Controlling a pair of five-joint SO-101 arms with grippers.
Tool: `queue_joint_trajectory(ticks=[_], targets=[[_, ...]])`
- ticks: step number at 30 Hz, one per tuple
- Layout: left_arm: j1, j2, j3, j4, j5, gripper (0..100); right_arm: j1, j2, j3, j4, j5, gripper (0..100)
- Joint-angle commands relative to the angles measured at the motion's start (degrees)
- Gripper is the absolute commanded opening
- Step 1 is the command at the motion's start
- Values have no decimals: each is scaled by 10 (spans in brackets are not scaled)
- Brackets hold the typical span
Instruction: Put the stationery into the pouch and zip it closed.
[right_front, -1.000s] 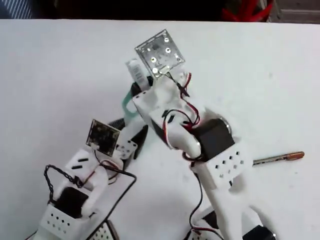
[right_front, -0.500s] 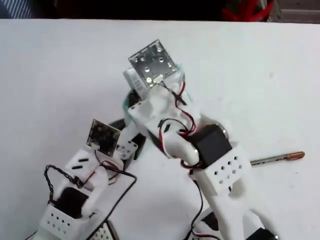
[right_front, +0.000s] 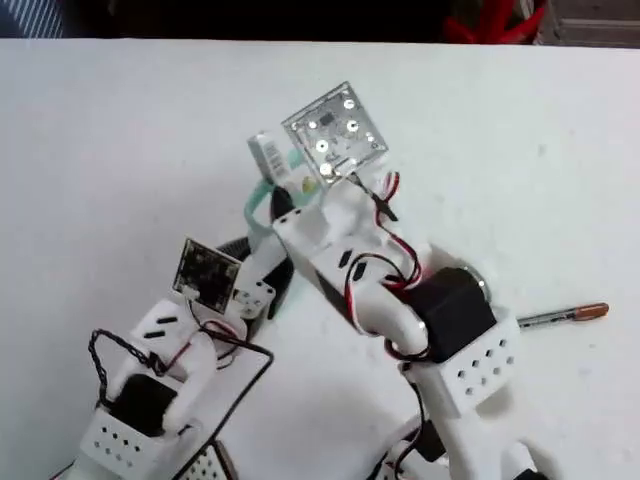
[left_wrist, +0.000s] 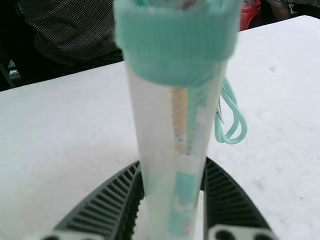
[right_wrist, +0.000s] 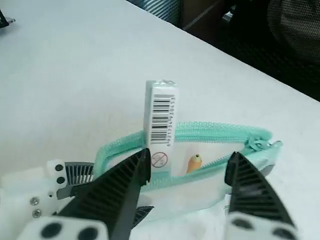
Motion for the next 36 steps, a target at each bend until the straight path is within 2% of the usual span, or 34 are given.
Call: queue_joint_trajectory(ticks=[1, 3, 5, 10, 17, 27, 31, 34, 36], targets=[[-7, -8, -27, -12, 5, 166, 30, -3, -21, -15, 0, 145], [-7, -8, -27, -12, 5, 166, 32, 11, -9, -25, 1, 56], [-7, -8, -27, -12, 5, 166, 25, 36, 2, -26, 11, 25], [-7, -8, -27, -12, 5, 166, -3, 58, -3, 5, 48, 20], [-7, -8, -27, -12, 5, 166, 32, -36, -113, 32, 48, 20], [-7, -8, -27, -11, 5, 166, 64, -70, -72, 36, 52, 24], [-7, -8, -27, -11, 5, 166, 139, -113, -69, 83, 53, 24], [-7, -8, -26, -11, 5, 166, 203, -138, -53, 157, 54, 25], [-7, -8, -26, -11, 5, 166, 217, -154, -19, 204, 62, 25]])
